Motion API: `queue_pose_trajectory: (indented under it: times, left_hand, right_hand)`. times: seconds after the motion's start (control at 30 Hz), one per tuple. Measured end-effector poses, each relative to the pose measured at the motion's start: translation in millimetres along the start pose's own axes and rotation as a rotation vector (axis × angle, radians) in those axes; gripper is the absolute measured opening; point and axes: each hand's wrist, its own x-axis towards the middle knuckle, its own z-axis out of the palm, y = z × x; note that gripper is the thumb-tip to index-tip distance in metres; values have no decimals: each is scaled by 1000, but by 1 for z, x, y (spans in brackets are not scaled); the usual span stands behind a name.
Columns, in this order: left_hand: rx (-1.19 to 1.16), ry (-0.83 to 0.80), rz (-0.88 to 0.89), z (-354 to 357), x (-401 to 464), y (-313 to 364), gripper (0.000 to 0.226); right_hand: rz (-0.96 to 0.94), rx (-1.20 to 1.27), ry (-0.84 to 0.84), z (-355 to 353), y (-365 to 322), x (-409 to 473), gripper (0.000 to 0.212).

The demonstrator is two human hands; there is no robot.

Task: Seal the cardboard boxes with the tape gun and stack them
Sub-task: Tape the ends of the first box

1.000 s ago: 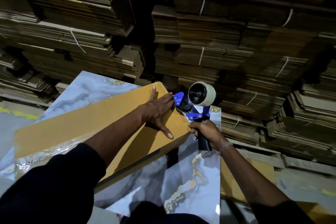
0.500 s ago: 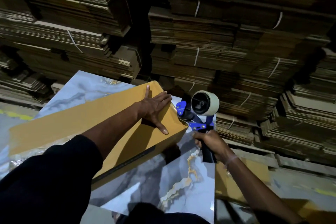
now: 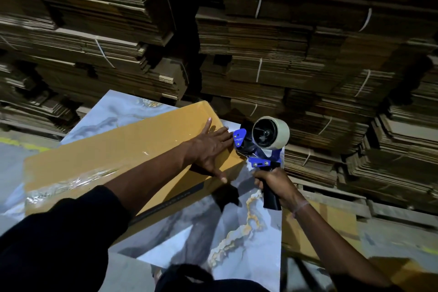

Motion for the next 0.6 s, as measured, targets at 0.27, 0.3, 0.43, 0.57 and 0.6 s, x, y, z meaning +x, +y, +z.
queue_pose_trajectory:
  times: [0.27,0.3,0.43,0.57,0.6]
  left_hand:
    - [32,50,-66,6,-2,6,120]
    - [41,53,-67,7,-2,6,121]
    - [40,49,-73,13,-1,1,124]
    - [6,78,-54,18,0,-2,127]
    - [-3,79,-55,17,0,-2,126]
  right_hand:
    - [-27,-24,-17,-1,-7,-7,21]
    - [-31,-33,-15,-2,-7,-8,20]
    - [-24,-33,-31,-11,-1,-17,18]
    - [-39,-45,-22,-23,13,-29,18]
    - [-41,-62,-17,-25,17,-33,20]
